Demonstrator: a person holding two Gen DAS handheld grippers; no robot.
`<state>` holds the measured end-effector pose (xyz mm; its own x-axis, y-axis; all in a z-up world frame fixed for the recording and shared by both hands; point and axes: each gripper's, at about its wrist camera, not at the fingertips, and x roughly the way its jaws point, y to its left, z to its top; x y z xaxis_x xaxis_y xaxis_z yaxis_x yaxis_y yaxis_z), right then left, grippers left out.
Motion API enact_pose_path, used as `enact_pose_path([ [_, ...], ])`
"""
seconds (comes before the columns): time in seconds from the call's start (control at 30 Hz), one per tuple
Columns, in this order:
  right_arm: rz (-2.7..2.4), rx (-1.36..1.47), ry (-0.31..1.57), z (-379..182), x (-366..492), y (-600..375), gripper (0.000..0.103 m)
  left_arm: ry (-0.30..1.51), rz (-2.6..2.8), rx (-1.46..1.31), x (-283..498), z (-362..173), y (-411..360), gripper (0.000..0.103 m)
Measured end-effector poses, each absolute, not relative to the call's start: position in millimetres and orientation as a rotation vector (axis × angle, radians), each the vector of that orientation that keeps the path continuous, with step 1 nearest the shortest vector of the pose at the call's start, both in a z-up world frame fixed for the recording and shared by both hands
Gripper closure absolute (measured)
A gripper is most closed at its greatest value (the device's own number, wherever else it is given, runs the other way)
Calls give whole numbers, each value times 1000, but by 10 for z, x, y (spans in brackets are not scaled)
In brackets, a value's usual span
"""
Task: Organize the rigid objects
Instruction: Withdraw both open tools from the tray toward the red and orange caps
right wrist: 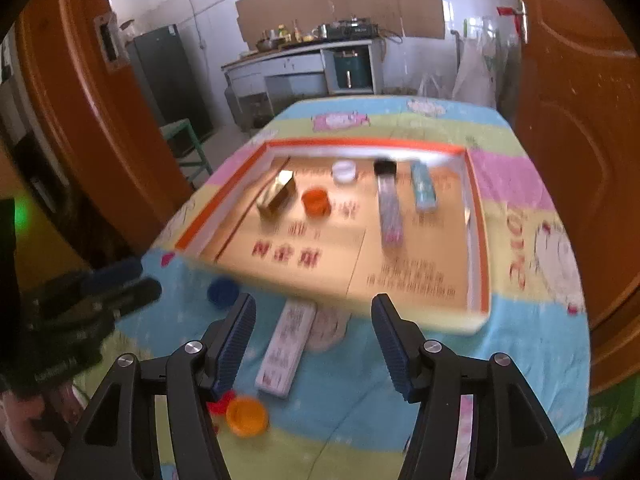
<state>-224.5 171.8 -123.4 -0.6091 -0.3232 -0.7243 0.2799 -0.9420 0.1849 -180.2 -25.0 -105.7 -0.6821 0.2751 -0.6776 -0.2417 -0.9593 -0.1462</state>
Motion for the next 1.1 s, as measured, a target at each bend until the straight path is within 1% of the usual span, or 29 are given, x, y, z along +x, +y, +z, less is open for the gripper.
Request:
enact_pose_path([
  [0.27, -2525, 1185, -19, -1489, -1799, 1631, 41, -56, 2648, -1067, -1568, -1142, -290, 58],
  [0.5, -2488, 1128, 146, -1642, -1478, 1389, 41, -30, 2657, -1062, -1405, -1187, -312, 58],
  [0.67, -2486, 1118, 236, -1773, -1446, 1258, 41, -24, 2657, -1074, -1343, -1228, -339, 58],
  [0.77, -2486, 1117, 240, -1821, -1471, 1256, 45, -27, 2658, -1080, -1326, -1242, -370, 58],
  [0.83, -2487, 1117, 245, -1844, -1493, 1248, 52, -32, 2659, -1083, -1320, -1248, -390, 58],
  [0.9, -2489, 1118, 260, -1854, -1515, 1240, 55, -34, 2658, -1085, -1320, -1250, -399, 58],
  [1.07, -2492, 1097, 290, -1855, -1551, 1180, 56, -32, 2651, -1087, -1308, -1263, -390, 58],
  [1.1, -2491, 1093, 294, -1853, -1554, 1162, 61, -29, 2650, -1088, -1301, -1271, -387, 58],
])
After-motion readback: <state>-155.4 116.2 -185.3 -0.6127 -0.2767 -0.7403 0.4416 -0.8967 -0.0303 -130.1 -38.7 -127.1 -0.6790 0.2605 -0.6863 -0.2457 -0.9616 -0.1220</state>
